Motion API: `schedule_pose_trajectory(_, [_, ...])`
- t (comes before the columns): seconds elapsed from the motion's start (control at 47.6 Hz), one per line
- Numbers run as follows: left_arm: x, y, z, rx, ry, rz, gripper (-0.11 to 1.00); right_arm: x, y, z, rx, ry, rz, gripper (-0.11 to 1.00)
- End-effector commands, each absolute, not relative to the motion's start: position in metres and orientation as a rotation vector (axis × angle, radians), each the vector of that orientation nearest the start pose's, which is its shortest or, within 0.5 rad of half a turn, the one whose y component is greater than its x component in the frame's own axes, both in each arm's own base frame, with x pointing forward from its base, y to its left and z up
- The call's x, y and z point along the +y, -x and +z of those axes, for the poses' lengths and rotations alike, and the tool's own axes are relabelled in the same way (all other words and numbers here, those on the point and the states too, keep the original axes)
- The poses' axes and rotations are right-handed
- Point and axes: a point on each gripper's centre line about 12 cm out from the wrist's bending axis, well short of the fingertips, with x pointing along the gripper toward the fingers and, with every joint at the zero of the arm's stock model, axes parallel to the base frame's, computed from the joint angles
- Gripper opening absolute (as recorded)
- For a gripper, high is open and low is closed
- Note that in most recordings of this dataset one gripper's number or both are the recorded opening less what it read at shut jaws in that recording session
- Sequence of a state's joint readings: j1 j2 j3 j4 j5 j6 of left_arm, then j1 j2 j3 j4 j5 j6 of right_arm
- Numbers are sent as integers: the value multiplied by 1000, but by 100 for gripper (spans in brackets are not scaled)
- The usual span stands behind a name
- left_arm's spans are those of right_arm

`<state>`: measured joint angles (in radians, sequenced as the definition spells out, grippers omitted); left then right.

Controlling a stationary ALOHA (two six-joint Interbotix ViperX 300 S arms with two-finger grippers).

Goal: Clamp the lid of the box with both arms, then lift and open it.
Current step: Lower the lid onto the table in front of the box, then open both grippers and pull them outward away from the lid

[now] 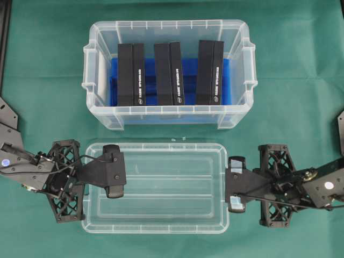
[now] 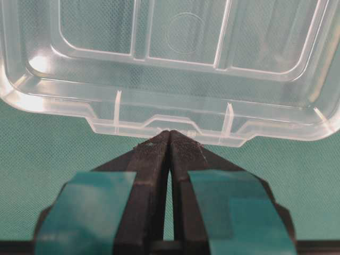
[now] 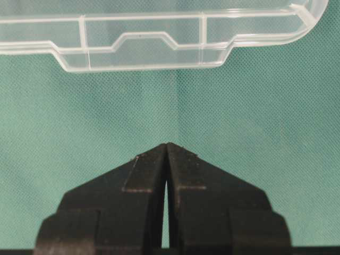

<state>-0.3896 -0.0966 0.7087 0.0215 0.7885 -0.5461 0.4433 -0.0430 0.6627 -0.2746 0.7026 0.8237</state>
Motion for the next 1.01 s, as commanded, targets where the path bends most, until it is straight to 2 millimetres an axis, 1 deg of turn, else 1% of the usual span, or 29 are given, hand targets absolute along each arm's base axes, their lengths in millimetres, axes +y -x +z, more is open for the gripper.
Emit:
schedule_pose_trajectory(0.0, [-113,-276,148,1389,165,53,1,121,-303,149,1224,-141,-146,0])
schedule_pose_trajectory(0.147, [-114,-274,147,1391,160,48,1,121,-302,149,1226,-141,-148,0])
schedule_pose_trajectory(0.252, [-116,-268,146,1398,151,41,1,121,-300,149,1229,-139,-147,0])
schedule_pose_trajectory(0.357, [-119,-257,142,1404,160,45,1,122,-297,148,1233,-132,-140,0])
schedule_pose_trajectory(0.651, [-122,-225,134,1382,240,71,1,121,-275,146,1241,-112,-119,0])
schedule_pose_trajectory(0.777, [-122,-221,133,1383,244,75,1,119,-269,146,1242,-108,-116,0])
schedule_pose_trajectory(0.987, [-122,-222,134,1379,240,74,1,119,-269,147,1232,-114,-108,0])
